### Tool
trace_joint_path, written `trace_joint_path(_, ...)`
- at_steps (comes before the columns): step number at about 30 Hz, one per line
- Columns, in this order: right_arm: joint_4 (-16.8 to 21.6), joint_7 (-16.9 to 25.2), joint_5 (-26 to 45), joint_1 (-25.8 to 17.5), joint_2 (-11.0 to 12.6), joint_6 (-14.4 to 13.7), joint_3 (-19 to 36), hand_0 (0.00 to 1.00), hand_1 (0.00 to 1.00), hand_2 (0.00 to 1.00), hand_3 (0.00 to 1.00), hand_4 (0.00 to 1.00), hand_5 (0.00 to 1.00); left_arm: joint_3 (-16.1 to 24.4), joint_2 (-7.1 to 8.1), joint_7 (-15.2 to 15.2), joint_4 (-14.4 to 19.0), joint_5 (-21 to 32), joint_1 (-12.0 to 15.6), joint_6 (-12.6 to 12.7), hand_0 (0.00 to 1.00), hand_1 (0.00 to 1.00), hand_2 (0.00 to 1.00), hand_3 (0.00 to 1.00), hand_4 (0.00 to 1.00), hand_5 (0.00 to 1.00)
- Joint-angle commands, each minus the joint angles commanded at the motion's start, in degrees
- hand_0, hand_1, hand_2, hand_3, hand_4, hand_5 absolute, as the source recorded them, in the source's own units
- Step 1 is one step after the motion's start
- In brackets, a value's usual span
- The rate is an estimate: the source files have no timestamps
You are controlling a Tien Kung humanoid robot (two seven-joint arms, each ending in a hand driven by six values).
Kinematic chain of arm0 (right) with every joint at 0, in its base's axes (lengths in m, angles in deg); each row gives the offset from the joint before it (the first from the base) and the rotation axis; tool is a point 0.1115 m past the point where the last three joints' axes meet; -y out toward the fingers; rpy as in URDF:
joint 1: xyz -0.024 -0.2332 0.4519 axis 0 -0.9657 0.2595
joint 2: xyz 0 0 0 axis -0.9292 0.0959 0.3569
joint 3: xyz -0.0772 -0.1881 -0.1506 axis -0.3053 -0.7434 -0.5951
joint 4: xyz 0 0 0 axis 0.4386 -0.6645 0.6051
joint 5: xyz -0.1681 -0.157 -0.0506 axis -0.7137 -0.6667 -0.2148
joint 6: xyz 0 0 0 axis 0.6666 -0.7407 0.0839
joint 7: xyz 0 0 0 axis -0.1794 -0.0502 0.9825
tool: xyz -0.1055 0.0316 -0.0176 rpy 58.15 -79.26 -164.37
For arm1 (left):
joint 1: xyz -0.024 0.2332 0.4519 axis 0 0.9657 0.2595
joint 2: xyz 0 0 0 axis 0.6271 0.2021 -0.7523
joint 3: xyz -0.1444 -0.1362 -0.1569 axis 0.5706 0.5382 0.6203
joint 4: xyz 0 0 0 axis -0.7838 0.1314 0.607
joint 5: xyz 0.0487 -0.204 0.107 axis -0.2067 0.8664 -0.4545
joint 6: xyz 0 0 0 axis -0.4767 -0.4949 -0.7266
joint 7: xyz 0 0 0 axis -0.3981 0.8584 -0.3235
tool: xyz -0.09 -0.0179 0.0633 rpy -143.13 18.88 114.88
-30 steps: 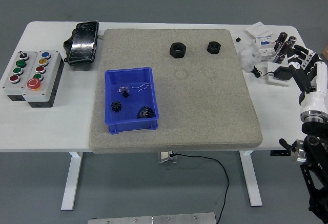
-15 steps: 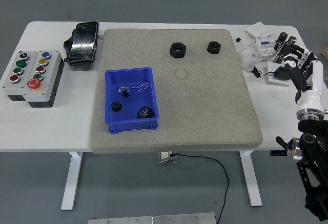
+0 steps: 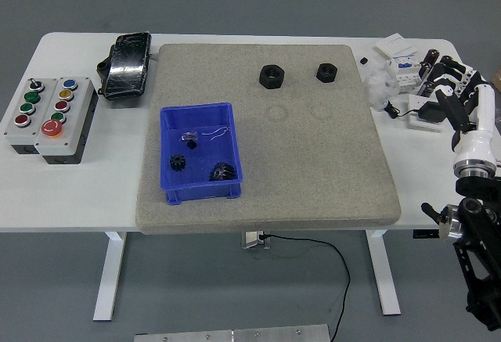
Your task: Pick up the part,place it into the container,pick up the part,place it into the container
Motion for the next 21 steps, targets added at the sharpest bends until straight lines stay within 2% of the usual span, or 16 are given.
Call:
trace_joint_path(10, -0.49, 0.25, -1.14, 2.93, -0.48, 0.0, -1.68, 0.687, 0.682, 0.691, 0.663, 0.736, 0.41, -0.18, 0.04, -0.34, 0.0, -0.04, -0.92, -0.44, 0.663, 0.629, 0.549, 0.602, 0.7, 0.363)
trace_joint_path(17, -0.22, 0.65, -0.57, 2.41, 0.44, 0.13, -1.51, 0.686, 0.68, 0.691, 0.663, 0.736, 0.41, 0.5, -0.8, 0.11, 0.0, -1.22, -0.62, -0.76, 0.663, 0.63, 0.549, 0.602, 0.7, 0.362)
trace_joint_path(21, -0.21, 0.88, -0.2, 1.41, 0.52, 0.2, -0.87, 0.686, 0.68, 0.691, 0.663, 0.736, 0.41, 0.5, -0.58, 0.13, 0.0, -1.35, -0.44, -0.85, 0.663, 0.63, 0.549, 0.602, 0.7, 0.362)
